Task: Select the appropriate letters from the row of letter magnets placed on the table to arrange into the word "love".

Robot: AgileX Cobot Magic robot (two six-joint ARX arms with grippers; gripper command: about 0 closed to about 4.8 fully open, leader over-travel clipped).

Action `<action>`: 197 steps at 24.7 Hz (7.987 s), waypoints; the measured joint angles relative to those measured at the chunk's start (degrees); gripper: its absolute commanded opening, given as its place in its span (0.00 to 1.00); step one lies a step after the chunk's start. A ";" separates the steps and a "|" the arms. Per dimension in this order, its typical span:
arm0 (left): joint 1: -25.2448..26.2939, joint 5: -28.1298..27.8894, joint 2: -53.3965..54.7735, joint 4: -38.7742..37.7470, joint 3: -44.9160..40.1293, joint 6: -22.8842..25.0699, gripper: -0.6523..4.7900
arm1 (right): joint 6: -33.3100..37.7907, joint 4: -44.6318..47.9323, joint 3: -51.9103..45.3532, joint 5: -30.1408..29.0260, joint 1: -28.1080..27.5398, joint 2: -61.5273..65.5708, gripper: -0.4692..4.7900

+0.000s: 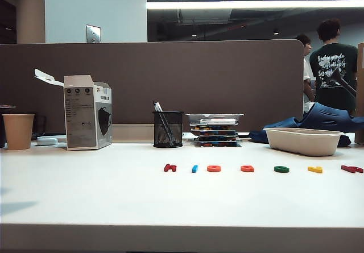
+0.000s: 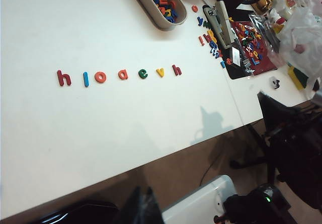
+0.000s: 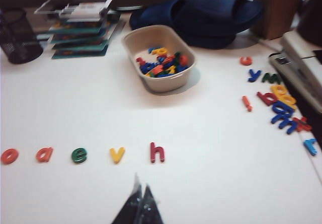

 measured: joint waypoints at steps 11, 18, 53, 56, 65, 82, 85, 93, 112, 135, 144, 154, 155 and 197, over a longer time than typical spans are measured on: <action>0.00 -1.62 -0.04 1.53 0.00 -0.35 0.11 | 4.13 2.23 19.52 2.08 21.27 26.16 0.09; -0.02 -1.64 -0.04 1.55 0.00 -0.35 0.11 | 8.94 2.51 27.71 15.63 38.53 44.33 0.26; -0.02 -1.62 0.00 1.53 0.00 -0.31 0.11 | 24.37 -8.37 60.67 12.26 40.63 98.47 0.31; -0.02 -1.62 0.02 1.53 0.00 -0.31 0.11 | 24.39 -8.37 60.67 12.22 40.63 98.51 0.25; -0.02 -1.62 0.02 1.53 0.00 -0.31 0.11 | 24.41 -9.14 60.70 12.07 40.72 98.60 0.15; -0.02 -1.64 0.00 1.53 0.00 -0.31 0.11 | 27.93 -20.94 61.72 9.46 42.60 97.92 0.07; -0.02 -1.64 0.02 1.53 0.00 -0.31 0.11 | 28.83 -22.77 61.66 9.90 44.41 97.63 0.07; -0.02 -1.64 0.00 1.53 0.00 -0.31 0.11 | 33.38 -25.57 60.70 11.65 50.58 97.18 0.12; -0.02 -1.44 0.00 0.15 0.00 -0.28 0.11 | 34.64 -30.93 59.36 11.63 49.64 92.21 0.34; -0.02 -1.42 -0.02 -1.09 0.00 -0.28 0.11 | 22.60 -19.30 62.49 10.10 36.98 94.66 0.52; -0.02 -1.44 0.00 -1.25 0.00 -0.28 0.11 | 22.58 -16.94 62.66 9.88 36.74 98.12 0.47; -0.02 -1.44 0.02 -1.31 -0.02 -0.26 0.11 | 22.56 -16.63 62.95 9.90 36.74 98.51 0.47; -0.02 -1.44 0.02 -1.31 0.00 -0.28 0.11 | 22.56 -16.63 62.95 9.88 36.74 98.51 0.47; -0.02 -1.44 0.00 -1.31 0.00 -0.26 0.11 | 22.53 -18.95 62.77 8.41 36.79 97.11 0.31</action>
